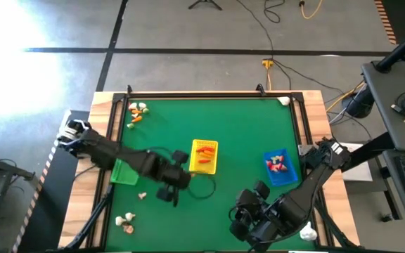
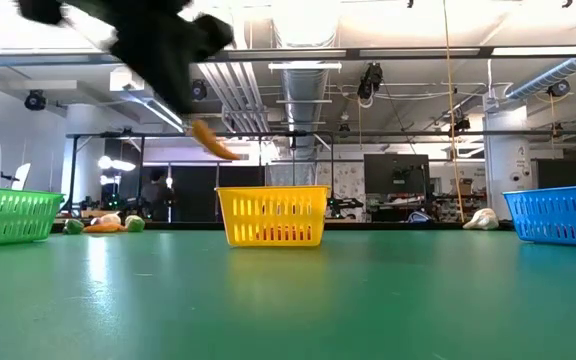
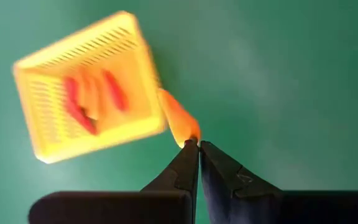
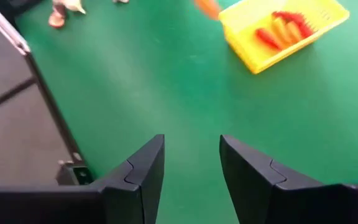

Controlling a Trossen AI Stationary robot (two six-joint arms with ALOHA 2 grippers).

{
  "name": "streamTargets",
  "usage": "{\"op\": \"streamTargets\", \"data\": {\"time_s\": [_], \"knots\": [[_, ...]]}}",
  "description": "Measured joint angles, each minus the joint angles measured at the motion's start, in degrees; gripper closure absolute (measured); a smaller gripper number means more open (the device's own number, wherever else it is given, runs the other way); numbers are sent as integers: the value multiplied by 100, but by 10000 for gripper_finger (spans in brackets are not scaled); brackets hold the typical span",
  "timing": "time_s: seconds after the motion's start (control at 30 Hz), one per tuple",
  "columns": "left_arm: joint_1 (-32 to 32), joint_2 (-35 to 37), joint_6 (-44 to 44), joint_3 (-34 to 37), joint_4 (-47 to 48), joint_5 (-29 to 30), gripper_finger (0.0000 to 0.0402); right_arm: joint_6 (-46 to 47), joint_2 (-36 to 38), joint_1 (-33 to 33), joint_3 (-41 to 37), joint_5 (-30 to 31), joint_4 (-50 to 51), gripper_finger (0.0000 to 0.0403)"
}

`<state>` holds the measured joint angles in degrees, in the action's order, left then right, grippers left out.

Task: Sort produce into baskets
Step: Put the yellow chili pepper into the yellow bin

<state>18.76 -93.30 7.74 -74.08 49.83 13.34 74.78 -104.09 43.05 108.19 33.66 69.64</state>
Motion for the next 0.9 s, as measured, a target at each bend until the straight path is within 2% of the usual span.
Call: {"op": "streamTargets", "data": {"time_s": [0.17, 0.33, 0.53, 0.77, 0.9], "knots": [[-855, -226, 788, 0, -675, -347, 401, 317, -5, 70, -514, 64, -817, 264], [-1457, -595, 1167, 0, -1066, -708, 401, 314, -7, 9, -749, 91, -987, 266], [-1909, -1136, 1060, -13, -1384, -703, 399, 316, -7, -122, -771, 95, -1006, 261], [-2039, -1441, 730, -48, -1705, -704, 343, 313, -7, -207, -755, 105, -1043, 266], [-2037, -1355, 648, -389, -1320, -631, 298, 390, -7, -280, -753, 105, -1065, 262]]}}
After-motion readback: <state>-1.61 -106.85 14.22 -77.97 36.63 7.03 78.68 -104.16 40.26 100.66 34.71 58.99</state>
